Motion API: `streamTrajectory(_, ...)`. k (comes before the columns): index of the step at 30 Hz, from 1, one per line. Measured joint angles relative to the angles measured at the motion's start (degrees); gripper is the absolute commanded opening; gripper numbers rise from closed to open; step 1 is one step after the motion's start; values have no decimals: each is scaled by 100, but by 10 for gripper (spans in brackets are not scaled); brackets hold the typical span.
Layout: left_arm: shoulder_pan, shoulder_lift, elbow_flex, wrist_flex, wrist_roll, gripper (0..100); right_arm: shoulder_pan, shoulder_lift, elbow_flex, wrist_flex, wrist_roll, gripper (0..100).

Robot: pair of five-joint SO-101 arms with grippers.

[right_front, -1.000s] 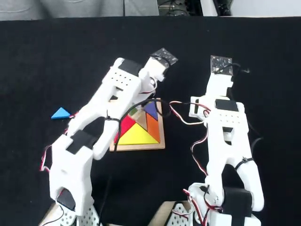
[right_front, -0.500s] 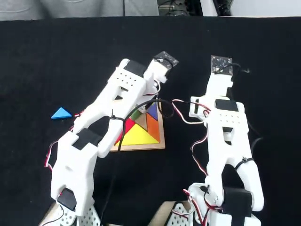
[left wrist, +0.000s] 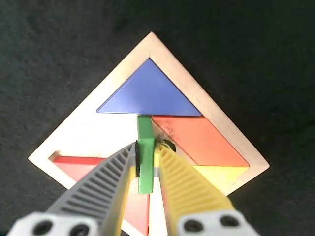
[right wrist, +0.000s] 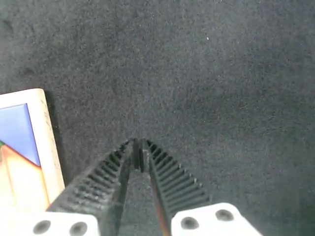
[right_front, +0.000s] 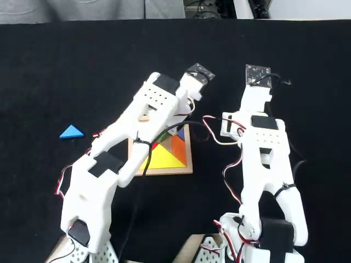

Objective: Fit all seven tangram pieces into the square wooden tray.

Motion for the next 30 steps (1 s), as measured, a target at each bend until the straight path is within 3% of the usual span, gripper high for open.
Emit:
streamTrajectory(4, 18, 0, 0, 0, 0, 47, 0, 0, 0, 0, 0, 12)
streamTrajectory(10, -132, 0, 0, 88, 0, 206, 0, 0, 0, 0, 0, 12)
streamTrajectory(17, -615, 0, 0, 97, -316, 159, 0, 0, 0, 0, 0, 12)
streamTrajectory(30, -958, 9, -26, 97, -563, 158, 0, 0, 0, 0, 0, 12)
